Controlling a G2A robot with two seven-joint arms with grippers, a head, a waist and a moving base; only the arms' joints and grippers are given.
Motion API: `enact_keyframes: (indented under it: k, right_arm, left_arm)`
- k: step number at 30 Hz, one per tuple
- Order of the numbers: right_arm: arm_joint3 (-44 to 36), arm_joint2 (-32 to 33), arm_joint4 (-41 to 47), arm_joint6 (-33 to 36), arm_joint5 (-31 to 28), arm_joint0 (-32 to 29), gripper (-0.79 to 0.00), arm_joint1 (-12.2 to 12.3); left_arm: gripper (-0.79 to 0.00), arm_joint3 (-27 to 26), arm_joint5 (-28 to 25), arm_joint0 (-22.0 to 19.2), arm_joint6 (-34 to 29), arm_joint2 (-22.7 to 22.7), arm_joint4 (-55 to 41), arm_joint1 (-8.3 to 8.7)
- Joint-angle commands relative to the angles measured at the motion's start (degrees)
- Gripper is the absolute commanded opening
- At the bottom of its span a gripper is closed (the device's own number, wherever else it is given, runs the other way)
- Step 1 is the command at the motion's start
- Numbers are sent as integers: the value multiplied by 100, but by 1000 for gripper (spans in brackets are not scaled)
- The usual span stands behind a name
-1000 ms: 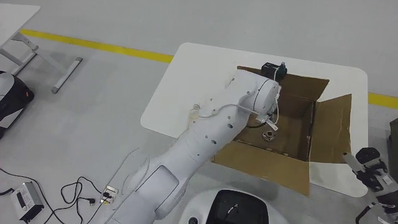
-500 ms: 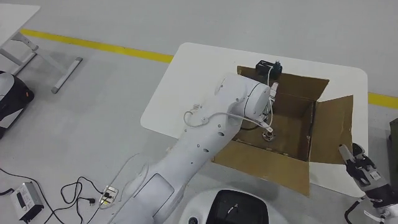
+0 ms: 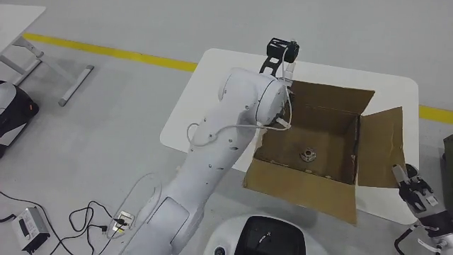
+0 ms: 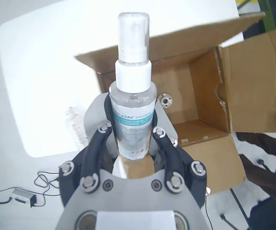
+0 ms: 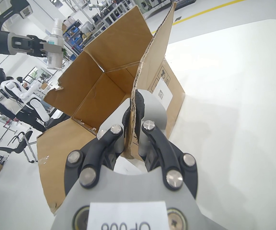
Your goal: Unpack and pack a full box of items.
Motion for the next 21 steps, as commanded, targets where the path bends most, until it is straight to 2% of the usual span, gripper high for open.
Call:
enact_keyframes:
  k: [1,3,6,9,16,21]
  right_arm:
    - [2,19,-7,-9,1,1,-785,1]
    - [8,38,4,-18,6,5,-785,1]
    - [1,60,12,-33,16,12,-785,1]
    - [-38,92,71,-35,27,-2,-785,1]
    - [-107,172,89,-30,33,-62,-785,4]
    - [-140,257,127,-20,42,-120,-785,7]
  left_arm:
    - [-785,-309,-105,203,1,-229,528,80]
    - [-785,-571,-255,431,1,-421,869,135]
    - [-785,-594,-349,739,1,-770,1234,184]
    - [-785,-332,-587,954,1,-832,1594,188]
    - [-785,660,-641,1167,1,-777,2068,77]
    - [-785,1123,-669,1257,1,-689,1891,-27]
